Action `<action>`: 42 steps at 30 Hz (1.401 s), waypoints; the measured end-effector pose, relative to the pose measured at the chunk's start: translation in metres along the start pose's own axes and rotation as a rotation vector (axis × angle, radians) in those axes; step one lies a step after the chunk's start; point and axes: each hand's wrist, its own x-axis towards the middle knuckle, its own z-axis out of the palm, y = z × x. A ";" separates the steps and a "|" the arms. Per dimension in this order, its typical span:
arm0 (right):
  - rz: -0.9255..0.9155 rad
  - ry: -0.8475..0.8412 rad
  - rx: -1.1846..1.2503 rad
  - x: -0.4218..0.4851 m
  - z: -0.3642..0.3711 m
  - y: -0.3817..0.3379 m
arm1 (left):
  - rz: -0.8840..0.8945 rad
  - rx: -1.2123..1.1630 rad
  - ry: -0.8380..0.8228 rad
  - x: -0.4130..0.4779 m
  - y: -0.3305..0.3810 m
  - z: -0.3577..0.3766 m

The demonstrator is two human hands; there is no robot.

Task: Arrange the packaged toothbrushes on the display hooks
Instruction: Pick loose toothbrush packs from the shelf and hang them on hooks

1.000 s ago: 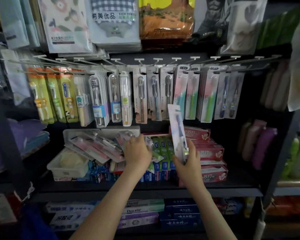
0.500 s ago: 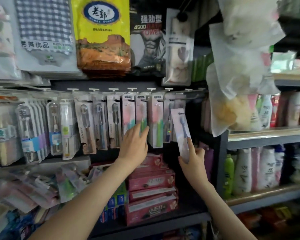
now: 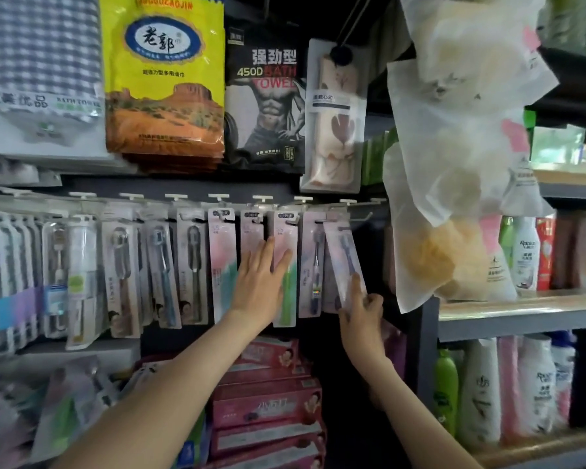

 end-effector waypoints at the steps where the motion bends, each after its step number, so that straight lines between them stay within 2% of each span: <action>1: 0.006 0.015 -0.016 0.003 0.003 0.002 | -0.004 0.002 -0.012 0.001 0.000 0.002; 6: 0.030 0.066 -0.072 0.014 0.019 0.010 | -0.019 0.002 -0.066 0.006 -0.001 0.015; 9: 0.153 0.046 0.030 0.022 0.019 0.008 | 0.001 0.017 -0.088 0.009 -0.004 0.021; 11: 0.196 0.041 0.015 0.027 0.017 0.005 | 0.009 0.026 -0.098 0.010 -0.005 0.024; 13: 0.158 0.000 -0.028 0.028 0.014 0.004 | 0.009 0.030 -0.105 0.010 -0.006 0.026; 17: 0.155 -0.051 0.086 -0.001 0.015 -0.002 | 0.000 0.048 -0.129 0.004 -0.010 0.030; 21: 0.001 -0.114 0.192 -0.030 0.024 -0.007 | -0.013 0.042 -0.133 -0.001 -0.011 0.032; 24: -0.063 -0.083 0.224 -0.017 0.020 -0.016 | -0.016 0.028 -0.118 -0.002 -0.012 0.028; 27: -0.048 -0.061 0.170 0.008 0.015 -0.025 | -0.008 0.029 -0.115 -0.002 -0.016 0.024; 33: 0.020 -0.155 -0.023 0.033 0.017 -0.044 | -0.025 0.028 -0.085 -0.003 -0.025 0.018; 38: 0.082 -0.130 0.149 0.011 0.027 -0.046 | -0.066 0.083 -0.018 -0.011 -0.041 0.016; 42: 0.074 -0.056 0.170 0.004 0.027 -0.034 | -0.204 0.170 0.043 -0.014 -0.052 0.018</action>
